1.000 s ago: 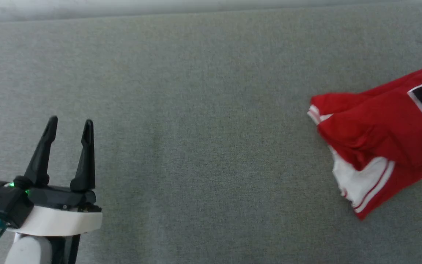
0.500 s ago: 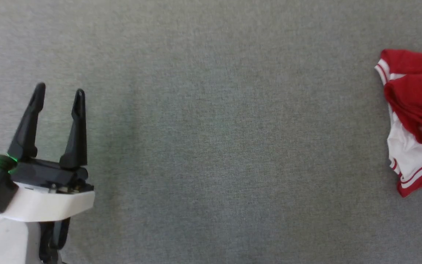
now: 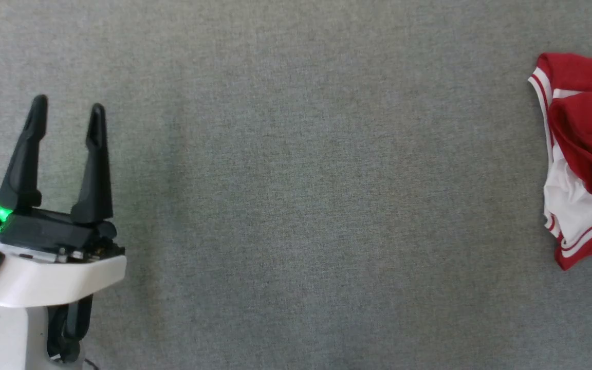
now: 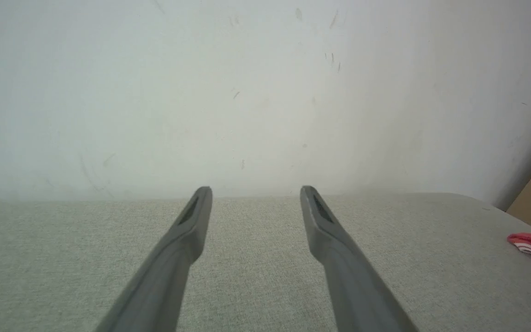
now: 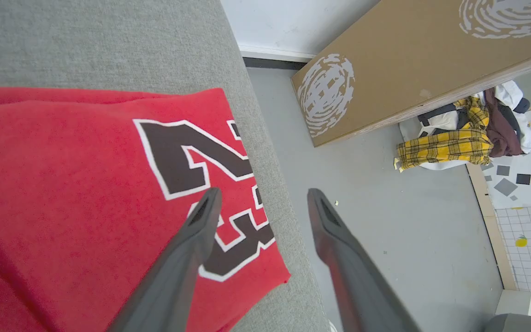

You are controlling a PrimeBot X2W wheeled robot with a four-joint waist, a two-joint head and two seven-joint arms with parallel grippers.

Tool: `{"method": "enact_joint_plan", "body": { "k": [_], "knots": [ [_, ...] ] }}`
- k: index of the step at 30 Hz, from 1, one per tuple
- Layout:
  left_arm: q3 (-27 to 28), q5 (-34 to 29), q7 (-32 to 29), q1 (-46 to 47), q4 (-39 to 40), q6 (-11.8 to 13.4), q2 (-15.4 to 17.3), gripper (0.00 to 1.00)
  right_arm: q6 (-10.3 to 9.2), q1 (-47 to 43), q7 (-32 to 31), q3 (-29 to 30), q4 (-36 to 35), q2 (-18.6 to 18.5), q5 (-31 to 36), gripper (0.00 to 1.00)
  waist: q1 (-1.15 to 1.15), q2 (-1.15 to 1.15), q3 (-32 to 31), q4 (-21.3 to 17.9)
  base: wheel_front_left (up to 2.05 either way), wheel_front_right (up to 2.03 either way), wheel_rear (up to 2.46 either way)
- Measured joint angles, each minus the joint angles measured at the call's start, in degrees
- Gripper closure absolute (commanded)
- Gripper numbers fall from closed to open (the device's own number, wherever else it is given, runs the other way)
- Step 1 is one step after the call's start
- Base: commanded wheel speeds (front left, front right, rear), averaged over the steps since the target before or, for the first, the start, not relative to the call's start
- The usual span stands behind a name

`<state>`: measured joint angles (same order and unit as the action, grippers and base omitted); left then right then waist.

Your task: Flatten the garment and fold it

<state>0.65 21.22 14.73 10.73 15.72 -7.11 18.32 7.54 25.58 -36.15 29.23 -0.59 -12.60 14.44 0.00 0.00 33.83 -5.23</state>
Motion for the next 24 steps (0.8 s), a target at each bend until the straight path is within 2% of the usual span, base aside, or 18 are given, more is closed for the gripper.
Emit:
{"method": "enact_joint_plan", "body": {
  "k": [8, 13, 17, 24],
  "knots": [
    [2.0, 0.7, 0.0, -1.0, -2.2, 0.0, -4.2, 0.00, 0.00, -0.2, 2.3, 0.4, 1.0, 0.7, -0.1, 0.00, -0.01, 0.00, -4.7, 0.2, 0.00, 0.00, 0.00],
    [2.8, 1.1, 0.0, -3.6, -4.8, 0.0, -6.0, 0.00, 0.00, -1.6, 6.3, -0.3, 0.5, 3.0, -2.3, 0.00, -0.01, 0.00, -8.9, 0.5, 0.00, 0.00, 0.00],
    [3.3, 1.5, 0.0, -5.3, -6.1, 0.0, -8.1, 0.00, -0.01, -3.3, 10.9, -2.3, -0.6, 5.6, -5.2, 0.00, -0.01, 0.00, -12.6, 0.9, 0.00, 0.00, 0.00],
    [2.6, -0.9, 0.0, -8.1, -8.2, 0.7, -8.3, 0.00, 0.00, -7.9, 18.3, -8.4, -2.0, 7.8, -11.6, 0.00, -0.02, 0.00, -18.9, 2.1, 0.00, 0.00, 0.00]
  ]
}}
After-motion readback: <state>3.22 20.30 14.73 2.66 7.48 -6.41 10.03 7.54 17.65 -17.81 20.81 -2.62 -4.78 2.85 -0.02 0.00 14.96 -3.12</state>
